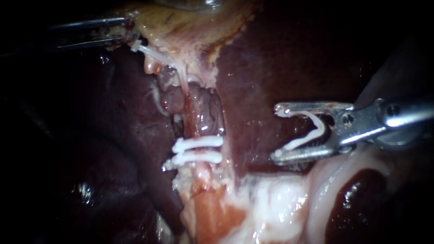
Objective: Clipping third clip right tube
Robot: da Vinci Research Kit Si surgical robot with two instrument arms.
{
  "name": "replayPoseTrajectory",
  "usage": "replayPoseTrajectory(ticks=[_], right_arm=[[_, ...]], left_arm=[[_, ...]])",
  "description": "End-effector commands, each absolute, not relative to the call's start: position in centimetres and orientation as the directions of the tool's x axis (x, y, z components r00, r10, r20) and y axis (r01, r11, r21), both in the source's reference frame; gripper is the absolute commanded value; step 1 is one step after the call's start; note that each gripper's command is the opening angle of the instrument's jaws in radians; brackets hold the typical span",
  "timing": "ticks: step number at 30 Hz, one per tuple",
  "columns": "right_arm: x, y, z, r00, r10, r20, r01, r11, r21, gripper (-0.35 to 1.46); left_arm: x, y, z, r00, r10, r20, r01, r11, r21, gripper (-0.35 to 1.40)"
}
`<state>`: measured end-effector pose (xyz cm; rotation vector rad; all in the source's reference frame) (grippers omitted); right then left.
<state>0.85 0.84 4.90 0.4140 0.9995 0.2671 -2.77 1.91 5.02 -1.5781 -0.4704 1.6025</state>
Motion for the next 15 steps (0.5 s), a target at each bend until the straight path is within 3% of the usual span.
replayPoseTrajectory(ticks=[1, 9, 15], right_arm=[[0.91, 0.86, 4.9, 0.516, 0.425, -0.743, -0.043, 0.88, 0.473, 0.5], [1.45, 0.99, 5.15, 0.501, 0.542, -0.675, -0.125, 0.817, 0.563, 0.5], [1.79, 1.01, 5.33, 0.496, 0.581, -0.645, -0.115, 0.781, 0.614, 0.5]], left_arm=[[-2.78, 1.9, 5.03, 0.12, 0.754, -0.646, -0.288, -0.596, -0.749, -0.35], [-2.78, 1.88, 5.03, 0.12, 0.752, -0.648, -0.292, -0.596, -0.747, -0.35], [-2.78, 1.86, 5.03, 0.12, 0.752, -0.648, -0.29, -0.598, -0.747, -0.35]])
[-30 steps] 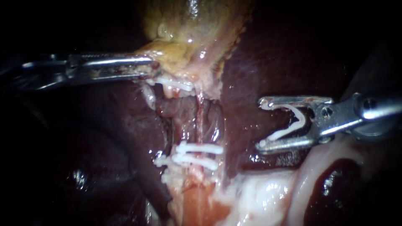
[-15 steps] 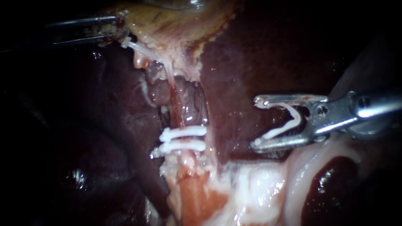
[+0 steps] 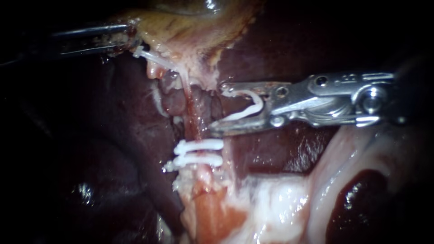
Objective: Clipping third clip right tube
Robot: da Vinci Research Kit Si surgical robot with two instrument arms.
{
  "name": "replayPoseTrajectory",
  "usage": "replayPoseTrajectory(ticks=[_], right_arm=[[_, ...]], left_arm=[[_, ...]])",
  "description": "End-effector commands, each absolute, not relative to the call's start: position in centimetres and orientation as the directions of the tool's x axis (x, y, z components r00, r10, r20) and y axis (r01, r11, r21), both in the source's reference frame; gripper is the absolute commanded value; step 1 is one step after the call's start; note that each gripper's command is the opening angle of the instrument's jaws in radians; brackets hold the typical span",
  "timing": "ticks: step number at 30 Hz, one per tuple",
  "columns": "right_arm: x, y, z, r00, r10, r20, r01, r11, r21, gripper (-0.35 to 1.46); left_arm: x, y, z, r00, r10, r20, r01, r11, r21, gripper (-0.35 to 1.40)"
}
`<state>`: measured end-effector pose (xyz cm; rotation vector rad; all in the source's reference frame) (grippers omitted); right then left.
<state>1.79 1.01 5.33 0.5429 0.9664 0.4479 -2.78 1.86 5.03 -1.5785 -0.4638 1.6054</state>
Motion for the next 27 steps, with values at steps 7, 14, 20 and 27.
replayPoseTrajectory(ticks=[7, 14, 20, 27], right_arm=[[2.14, 1.03, 5.45, 0.452, 0.619, -0.643, -0.054, 0.738, 0.672, 0.5], [2.29, 1.05, 5.4, 0.334, 0.683, -0.65, 0.005, 0.688, 0.726, 0.5], [2.32, 1.06, 5.14, 0.252, 0.719, -0.648, 0.038, 0.662, 0.749, 0.5], [2.35, 1.03, 4.88, 0.25, 0.725, -0.642, 0.094, 0.642, 0.761, 0.47]], left_arm=[[-2.79, 1.85, 5.03, 0.12, 0.752, -0.648, -0.291, -0.598, -0.747, -0.35], [-2.8, 1.85, 5.03, 0.12, 0.751, -0.649, -0.292, -0.598, -0.747, -0.35], [-2.8, 1.85, 5.03, 0.12, 0.751, -0.649, -0.292, -0.598, -0.746, -0.35], [-2.8, 1.84, 5.04, 0.12, 0.751, -0.649, -0.292, -0.599, -0.746, -0.35]])
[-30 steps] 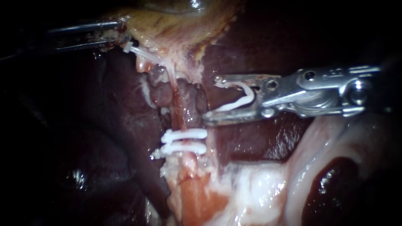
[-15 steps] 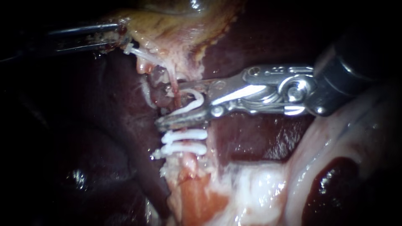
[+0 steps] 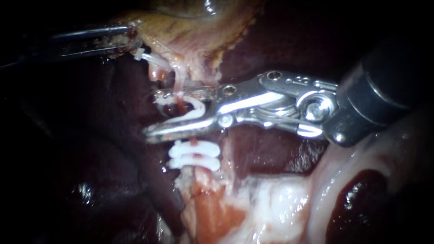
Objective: Clipping third clip right tube
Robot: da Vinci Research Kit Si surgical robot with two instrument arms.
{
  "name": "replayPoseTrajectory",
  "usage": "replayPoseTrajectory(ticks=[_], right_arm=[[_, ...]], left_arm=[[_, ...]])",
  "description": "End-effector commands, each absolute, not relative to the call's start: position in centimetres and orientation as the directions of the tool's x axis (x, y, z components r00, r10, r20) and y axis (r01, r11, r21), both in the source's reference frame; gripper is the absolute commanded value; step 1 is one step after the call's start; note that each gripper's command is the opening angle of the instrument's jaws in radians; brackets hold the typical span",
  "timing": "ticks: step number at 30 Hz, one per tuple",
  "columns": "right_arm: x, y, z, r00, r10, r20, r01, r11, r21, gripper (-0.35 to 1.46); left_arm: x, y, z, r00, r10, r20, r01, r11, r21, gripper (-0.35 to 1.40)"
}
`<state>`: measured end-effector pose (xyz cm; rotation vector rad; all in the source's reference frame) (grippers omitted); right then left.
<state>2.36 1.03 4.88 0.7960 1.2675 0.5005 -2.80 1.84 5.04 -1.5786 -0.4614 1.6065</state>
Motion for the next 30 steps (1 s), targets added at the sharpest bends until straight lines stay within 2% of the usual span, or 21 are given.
replayPoseTrajectory(ticks=[1, 4, 8, 17, 19, 22, 30], right_arm=[[2.35, 1.04, 4.87, 0.254, 0.723, -0.643, 0.116, 0.637, 0.762, 0.46], [2.34, 1.05, 4.85, 0.262, 0.715, -0.648, 0.153, 0.632, 0.759, 0.41], [2.29, 1.06, 4.86, 0.259, 0.714, -0.65, 0.146, 0.636, 0.758, 0.25], [2.25, 1.06, 4.86, 0.264, 0.737, -0.622, 0.138, 0.61, 0.78, -0.2], [2.25, 1.06, 4.86, 0.264, 0.737, -0.622, 0.138, 0.61, 0.78, -0.35], [2.22, 1.07, 4.87, 0.266, 0.751, -0.604, 0.132, 0.592, 0.795, -0.35], [2.21, 1.05, 4.9, 0.266, 0.75, -0.606, 0.131, 0.594, 0.793, -0.35]], left_arm=[[-2.8, 1.84, 5.04, 0.12, 0.751, -0.649, -0.292, -0.599, -0.746, -0.35], [-2.8, 1.84, 5.04, 0.12, 0.751, -0.649, -0.292, -0.599, -0.746, -0.35], [-2.81, 1.84, 5.04, 0.12, 0.751, -0.65, -0.292, -0.599, -0.746, -0.35], [-2.81, 1.84, 5.05, 0.119, 0.751, -0.65, -0.29, -0.599, -0.746, -0.35], [-2.81, 1.84, 5.05, 0.119, 0.751, -0.65, -0.29, -0.599, -0.746, -0.35], [-2.81, 1.84, 5.05, 0.119, 0.751, -0.65, -0.29, -0.599, -0.746, -0.35], [-2.82, 1.84, 5.05, 0.119, 0.751, -0.65, -0.29, -0.599, -0.746, -0.35]])
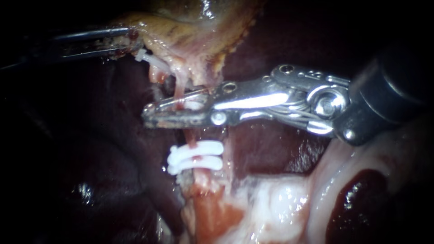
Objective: Clipping third clip right tube
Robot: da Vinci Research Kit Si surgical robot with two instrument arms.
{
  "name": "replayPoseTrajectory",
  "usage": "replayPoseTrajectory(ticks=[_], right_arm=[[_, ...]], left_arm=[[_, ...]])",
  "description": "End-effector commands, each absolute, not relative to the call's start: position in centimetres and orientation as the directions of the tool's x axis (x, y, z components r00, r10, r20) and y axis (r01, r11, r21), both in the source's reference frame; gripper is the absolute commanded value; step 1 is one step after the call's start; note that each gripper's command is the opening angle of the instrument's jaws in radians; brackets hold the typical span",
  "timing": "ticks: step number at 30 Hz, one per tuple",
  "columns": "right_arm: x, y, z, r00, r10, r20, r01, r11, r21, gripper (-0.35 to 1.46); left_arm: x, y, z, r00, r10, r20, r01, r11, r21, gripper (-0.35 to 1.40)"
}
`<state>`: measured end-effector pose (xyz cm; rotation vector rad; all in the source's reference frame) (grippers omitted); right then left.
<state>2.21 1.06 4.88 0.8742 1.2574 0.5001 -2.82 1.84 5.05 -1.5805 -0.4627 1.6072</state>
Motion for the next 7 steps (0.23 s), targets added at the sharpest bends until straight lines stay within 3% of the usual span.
replayPoseTrajectory(ticks=[1, 7], right_arm=[[2.21, 1.05, 4.9, 0.266, 0.75, -0.606, 0.13, 0.595, 0.793, -0.35], [2.21, 1.06, 4.93, 0.266, 0.75, -0.606, 0.13, 0.595, 0.793, -0.35]], left_arm=[[-2.82, 1.83, 5.05, 0.119, 0.751, -0.65, -0.291, -0.599, -0.746, -0.35], [-2.83, 1.83, 5.05, 0.119, 0.751, -0.65, -0.291, -0.599, -0.746, -0.35]])
